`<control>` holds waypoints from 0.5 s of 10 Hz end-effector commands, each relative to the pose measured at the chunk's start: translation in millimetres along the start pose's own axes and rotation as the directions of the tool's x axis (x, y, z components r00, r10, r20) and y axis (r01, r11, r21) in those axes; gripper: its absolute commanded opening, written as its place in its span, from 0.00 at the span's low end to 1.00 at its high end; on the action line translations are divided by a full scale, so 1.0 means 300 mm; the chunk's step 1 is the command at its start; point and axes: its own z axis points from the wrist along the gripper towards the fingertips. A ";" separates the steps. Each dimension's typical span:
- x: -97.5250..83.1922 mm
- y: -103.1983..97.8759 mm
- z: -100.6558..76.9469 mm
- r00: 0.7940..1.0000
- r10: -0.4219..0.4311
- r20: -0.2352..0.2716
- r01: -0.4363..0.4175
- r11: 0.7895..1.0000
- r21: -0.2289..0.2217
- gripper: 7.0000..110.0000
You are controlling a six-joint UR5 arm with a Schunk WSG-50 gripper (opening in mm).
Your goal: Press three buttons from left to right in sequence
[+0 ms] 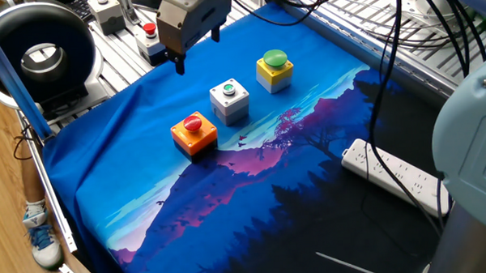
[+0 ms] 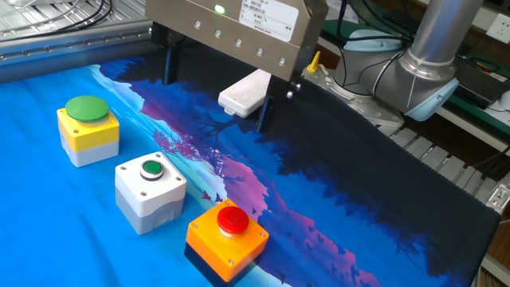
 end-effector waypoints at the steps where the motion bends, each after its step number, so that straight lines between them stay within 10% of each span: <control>1: 0.009 -0.047 -0.001 1.000 0.024 -0.012 -0.023 0.998 0.054 0.57; 5: 0.035 -0.085 0.001 0.996 0.085 -0.039 -0.080 0.991 0.105 0.57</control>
